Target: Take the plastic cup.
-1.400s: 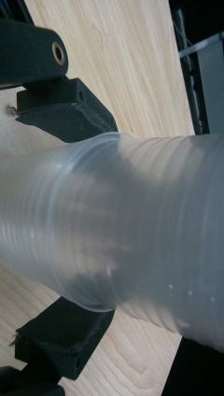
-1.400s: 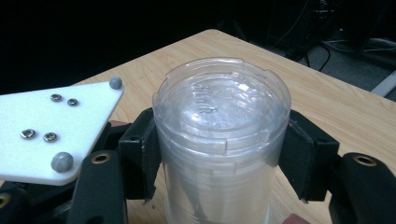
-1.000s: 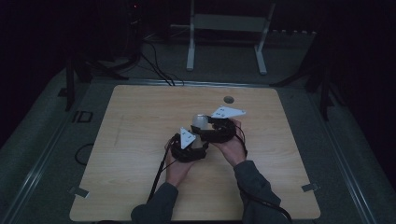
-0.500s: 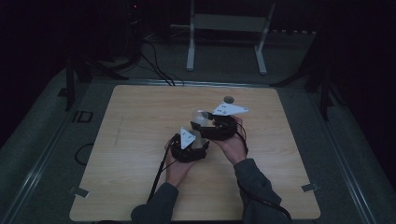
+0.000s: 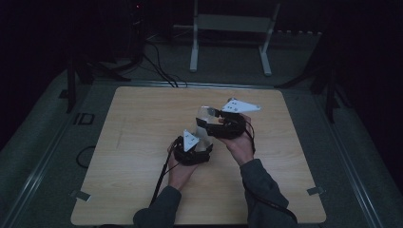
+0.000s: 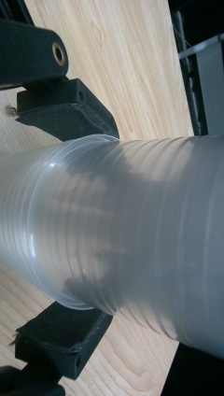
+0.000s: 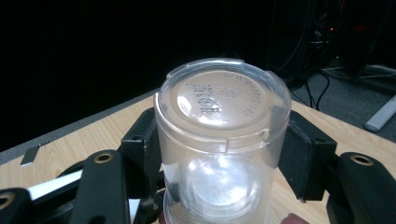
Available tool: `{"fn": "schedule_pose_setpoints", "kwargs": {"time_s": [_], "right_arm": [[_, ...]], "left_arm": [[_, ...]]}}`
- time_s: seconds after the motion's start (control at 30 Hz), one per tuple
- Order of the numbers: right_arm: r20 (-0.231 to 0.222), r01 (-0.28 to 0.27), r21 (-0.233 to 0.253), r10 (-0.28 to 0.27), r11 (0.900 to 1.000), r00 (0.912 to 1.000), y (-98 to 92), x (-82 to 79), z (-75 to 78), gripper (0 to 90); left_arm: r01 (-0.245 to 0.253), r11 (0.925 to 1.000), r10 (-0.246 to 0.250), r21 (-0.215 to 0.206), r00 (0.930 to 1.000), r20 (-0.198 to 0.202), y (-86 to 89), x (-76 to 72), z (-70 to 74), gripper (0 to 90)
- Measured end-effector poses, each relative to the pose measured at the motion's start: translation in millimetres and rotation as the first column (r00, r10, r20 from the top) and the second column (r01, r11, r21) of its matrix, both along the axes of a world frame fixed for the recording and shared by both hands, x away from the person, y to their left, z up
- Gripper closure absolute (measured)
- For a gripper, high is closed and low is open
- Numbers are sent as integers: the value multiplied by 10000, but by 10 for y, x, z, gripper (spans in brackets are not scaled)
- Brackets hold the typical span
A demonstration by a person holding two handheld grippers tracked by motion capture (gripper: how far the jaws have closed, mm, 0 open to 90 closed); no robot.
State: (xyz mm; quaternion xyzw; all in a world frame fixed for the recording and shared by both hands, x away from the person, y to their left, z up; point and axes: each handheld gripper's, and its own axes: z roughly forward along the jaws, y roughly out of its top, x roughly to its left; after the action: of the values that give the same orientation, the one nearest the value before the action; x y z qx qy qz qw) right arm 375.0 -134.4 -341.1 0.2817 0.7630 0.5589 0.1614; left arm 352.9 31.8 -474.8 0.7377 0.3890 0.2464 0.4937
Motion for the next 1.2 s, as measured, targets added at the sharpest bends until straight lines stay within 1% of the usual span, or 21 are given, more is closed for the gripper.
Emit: {"fn": "schedule_pose_setpoints", "kwargs": {"time_s": [0.17, 0.27, 0.47, 0.63, 0.87, 0.97, 1.2], "right_arm": [[166, 6, 78, -7, 10000, 9999, -29, -30, 73, 381], [280, 18, 119, -21, 9999, 9996, -46, -52, 116, 381], [507, 38, 253, -51, 9997, 9987, -89, -85, 226, 381], [625, 92, 207, -105, 9997, 9980, -128, -95, 293, 381], [674, 204, 257, -221, 9995, 9975, -220, -123, 327, 380], [606, 195, 361, -217, 9992, 9979, -259, -129, 330, 381], [583, 541, 196, -551, 9983, 9968, -432, -162, 322, 381]], "left_arm": [[6, 10000, -6, -78, 10000, -10, 14, -17, 13, 181], [6, 9998, -9, -204, 9999, -123, 19, -26, 25, 168], [-4, 9998, 3, -212, 10000, -36, 30, -62, 45, 154], [-38, 9997, 37, -261, 10000, -16, 63, -79, 59, 154], [37, 9998, -37, -212, 10000, 44, 104, -131, 70, 154], [23, 9998, -21, -195, 10000, 67, 111, -137, 70, 155], [-50, 9999, 51, -88, 10000, 73, 209, -186, 55, 155]]}}
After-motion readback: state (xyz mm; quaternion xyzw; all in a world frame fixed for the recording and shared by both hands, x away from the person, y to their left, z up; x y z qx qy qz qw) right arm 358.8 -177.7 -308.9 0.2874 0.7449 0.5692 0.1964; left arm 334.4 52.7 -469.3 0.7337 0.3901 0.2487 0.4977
